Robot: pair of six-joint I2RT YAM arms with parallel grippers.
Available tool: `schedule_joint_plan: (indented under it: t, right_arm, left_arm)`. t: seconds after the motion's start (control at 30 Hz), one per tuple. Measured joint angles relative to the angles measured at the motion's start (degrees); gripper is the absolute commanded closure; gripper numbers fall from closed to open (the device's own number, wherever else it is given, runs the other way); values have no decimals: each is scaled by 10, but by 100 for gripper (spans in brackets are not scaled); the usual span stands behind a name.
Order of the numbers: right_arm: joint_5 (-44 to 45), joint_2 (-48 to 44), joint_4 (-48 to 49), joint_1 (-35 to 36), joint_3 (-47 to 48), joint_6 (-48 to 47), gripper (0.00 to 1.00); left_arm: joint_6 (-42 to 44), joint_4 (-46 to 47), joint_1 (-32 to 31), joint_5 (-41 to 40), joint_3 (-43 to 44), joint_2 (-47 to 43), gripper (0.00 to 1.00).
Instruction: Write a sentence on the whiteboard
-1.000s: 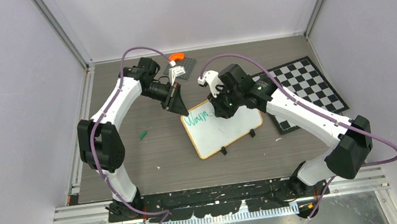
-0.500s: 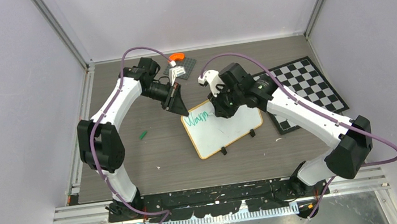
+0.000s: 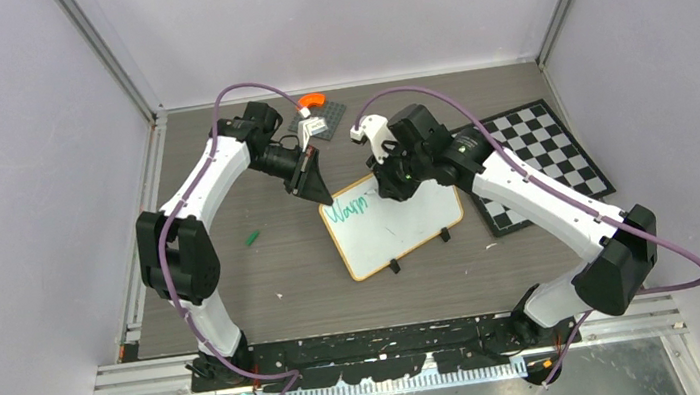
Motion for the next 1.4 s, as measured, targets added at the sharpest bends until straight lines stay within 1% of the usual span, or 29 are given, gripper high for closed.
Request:
schedule_joint_plan:
  t: [0.27,0.67,1.03,1.4]
  right_arm:
    - [-5,-1,-8,-27,0,0,100]
    - [-28,-1,-14,-27,15,-1,100]
    - [-29,9,-5,-27,31,-1,100]
    - [-39,2,-6,-26,-24,-1,100]
  left_arm:
    - [0,4,0,-3,-1,0,100]
    - [0,2,0,0,-1,0,100]
    - [0,2,0,0,-1,0,100]
    - [0,3,0,-4,-1,0,100]
